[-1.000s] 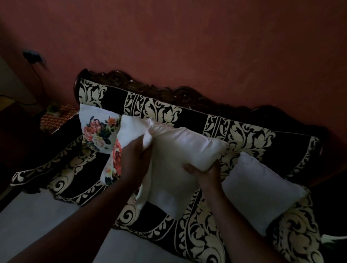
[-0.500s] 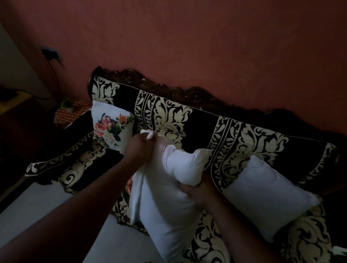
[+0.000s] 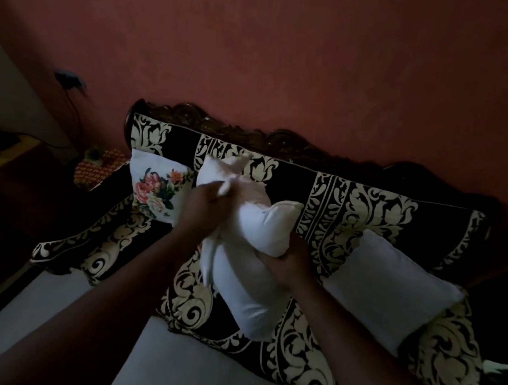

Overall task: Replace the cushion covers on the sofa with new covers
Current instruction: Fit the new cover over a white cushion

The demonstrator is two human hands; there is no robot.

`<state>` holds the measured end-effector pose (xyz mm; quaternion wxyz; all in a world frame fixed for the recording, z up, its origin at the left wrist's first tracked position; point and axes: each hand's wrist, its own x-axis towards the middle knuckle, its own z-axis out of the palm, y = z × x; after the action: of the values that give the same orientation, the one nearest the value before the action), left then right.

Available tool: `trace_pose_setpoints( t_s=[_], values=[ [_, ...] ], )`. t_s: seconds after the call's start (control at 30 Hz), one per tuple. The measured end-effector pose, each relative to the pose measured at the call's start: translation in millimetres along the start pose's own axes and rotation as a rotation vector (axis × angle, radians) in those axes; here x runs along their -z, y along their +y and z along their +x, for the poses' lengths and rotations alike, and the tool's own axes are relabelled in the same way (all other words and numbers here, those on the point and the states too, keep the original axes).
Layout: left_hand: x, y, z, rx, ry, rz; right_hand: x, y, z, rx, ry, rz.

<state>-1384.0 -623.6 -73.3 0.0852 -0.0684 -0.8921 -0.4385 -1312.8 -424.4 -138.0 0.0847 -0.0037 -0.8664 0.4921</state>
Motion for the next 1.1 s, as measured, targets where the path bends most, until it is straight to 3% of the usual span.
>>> trace_pose_setpoints(
  t_s=[0.07, 0.23, 0.3, 0.43, 0.53, 0.6, 0.77, 0.97, 1.1],
  values=[
    [6, -6, 6, 0.099, 0.121, 0.015, 2, -2, -6, 0.094, 0.090, 0.016],
    [-16, -17, 0, 0.214, 0.083, 0.061, 4, -1, -8, 0.229, 0.217, 0.094],
    [-14, -21, 1, 0.307, 0.098, 0.059, 7, 2, -13, 0.396, 0.283, 0.026],
    [8, -30, 14, 0.290, -0.055, 0.106, 15, 4, -24, 0.737, 0.244, -0.214],
    [14, -38, 23, 0.214, -0.243, 0.253, 8, 15, -24, 0.887, 0.219, -0.423],
    [12, -43, 26, 0.212, -0.268, 0.326, 10, 20, -19, 0.955, 0.224, -0.467],
    [0, -46, 22, 0.227, -0.312, 0.288, 30, 20, -2, 0.986, 0.227, -0.480],
    [-18, -76, -10, 0.560, -0.497, 0.205, 34, 21, -11, 0.954, 0.121, -0.504],
    [-35, -90, -41, 0.619, -0.448, 0.116, 26, 29, -14, 0.913, 0.018, -0.518]
  ],
)
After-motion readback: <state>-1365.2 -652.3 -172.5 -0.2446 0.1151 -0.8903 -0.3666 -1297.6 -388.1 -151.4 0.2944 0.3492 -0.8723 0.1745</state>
